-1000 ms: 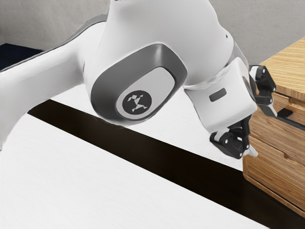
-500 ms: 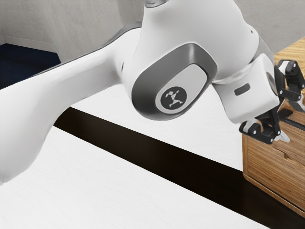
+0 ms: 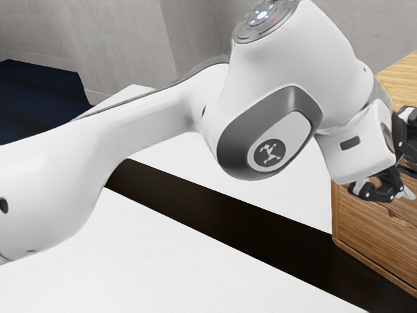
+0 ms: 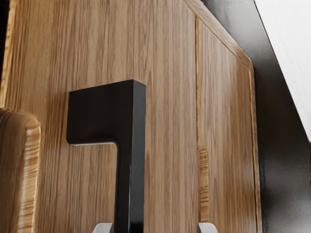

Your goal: Pull the drawer handle with one arm to open the drawer

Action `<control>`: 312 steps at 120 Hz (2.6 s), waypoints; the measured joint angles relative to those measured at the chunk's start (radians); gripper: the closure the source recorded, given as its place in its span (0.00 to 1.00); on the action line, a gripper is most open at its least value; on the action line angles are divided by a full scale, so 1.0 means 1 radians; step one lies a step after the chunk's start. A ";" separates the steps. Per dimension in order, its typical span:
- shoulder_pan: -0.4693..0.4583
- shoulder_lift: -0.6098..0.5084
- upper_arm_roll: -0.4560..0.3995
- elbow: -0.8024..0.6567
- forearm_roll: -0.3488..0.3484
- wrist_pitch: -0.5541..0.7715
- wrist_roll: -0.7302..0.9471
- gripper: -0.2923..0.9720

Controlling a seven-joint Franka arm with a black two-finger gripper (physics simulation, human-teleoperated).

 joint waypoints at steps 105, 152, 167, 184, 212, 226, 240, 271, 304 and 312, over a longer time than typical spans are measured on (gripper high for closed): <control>-0.003 -0.394 0.027 -0.429 -0.015 0.030 -0.049 0.81; 0.028 -0.505 0.003 -0.550 -0.080 0.033 -0.074 0.80; 0.026 -0.560 0.001 -0.608 -0.101 0.035 -0.080 0.80; 0.027 -0.615 -0.025 -0.643 -0.117 0.035 -0.089 0.81; 0.024 -0.682 -0.029 -0.713 -0.124 0.036 -0.109 0.80; 0.028 -0.711 -0.049 -0.725 -0.130 0.034 -0.118 0.82; 0.028 -0.727 -0.060 -0.737 -0.132 0.032 -0.129 0.82; 0.026 -0.739 -0.063 -0.747 -0.131 0.027 -0.151 0.83; 0.027 -0.746 -0.063 -0.743 -0.136 0.004 -0.161 0.80; 0.027 -0.747 -0.063 -0.740 -0.137 -0.002 -0.163 0.80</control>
